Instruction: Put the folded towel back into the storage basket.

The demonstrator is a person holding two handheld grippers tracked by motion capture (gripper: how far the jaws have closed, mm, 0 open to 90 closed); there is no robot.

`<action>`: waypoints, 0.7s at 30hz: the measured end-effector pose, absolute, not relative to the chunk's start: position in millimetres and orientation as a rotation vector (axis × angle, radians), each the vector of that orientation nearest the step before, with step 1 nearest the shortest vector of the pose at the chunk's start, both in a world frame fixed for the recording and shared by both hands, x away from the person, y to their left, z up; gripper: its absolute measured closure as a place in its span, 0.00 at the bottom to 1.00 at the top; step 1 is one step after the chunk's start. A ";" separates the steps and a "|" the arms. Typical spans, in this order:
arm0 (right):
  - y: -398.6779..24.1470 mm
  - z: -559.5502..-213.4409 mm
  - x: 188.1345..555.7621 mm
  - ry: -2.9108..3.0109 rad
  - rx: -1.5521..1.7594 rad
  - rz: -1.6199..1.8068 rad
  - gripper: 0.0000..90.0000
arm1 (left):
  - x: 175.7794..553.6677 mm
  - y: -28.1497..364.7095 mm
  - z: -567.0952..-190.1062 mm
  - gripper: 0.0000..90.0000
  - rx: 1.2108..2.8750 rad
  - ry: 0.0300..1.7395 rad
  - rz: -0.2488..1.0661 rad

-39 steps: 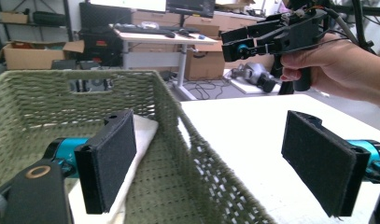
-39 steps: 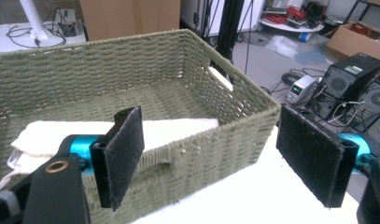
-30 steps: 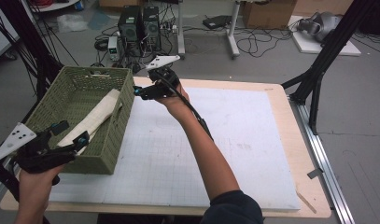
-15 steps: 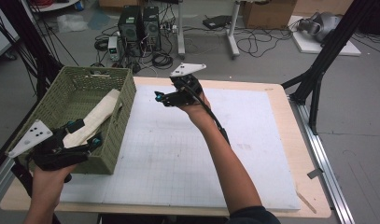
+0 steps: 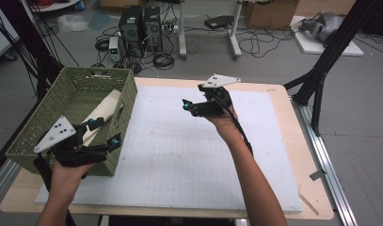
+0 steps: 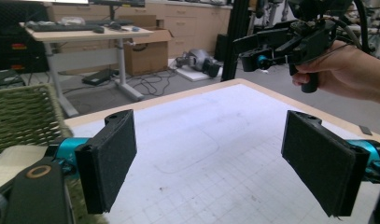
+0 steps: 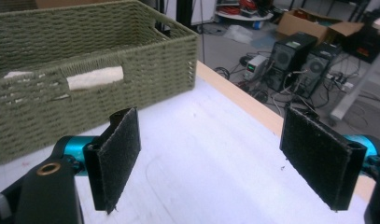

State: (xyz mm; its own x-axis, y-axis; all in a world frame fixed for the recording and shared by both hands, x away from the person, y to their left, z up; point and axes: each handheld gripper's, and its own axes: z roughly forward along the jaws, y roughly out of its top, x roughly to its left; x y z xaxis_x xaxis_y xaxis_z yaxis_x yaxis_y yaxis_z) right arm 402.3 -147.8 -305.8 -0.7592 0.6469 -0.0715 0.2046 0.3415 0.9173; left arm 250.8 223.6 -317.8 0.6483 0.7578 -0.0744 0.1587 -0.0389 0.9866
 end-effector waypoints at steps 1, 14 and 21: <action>-152.8 -306.8 400.1 2.178 0.759 1.399 0.21 | 252.0 221.1 -318.0 0.20 1.569 0.777 0.568; -213.1 -329.7 370.6 2.098 0.878 1.352 0.20 | 266.4 188.4 -323.3 0.21 1.621 0.684 0.488; -245.2 -347.5 349.9 2.039 0.952 1.340 0.20 | 273.5 169.4 -330.7 0.21 1.626 0.656 0.459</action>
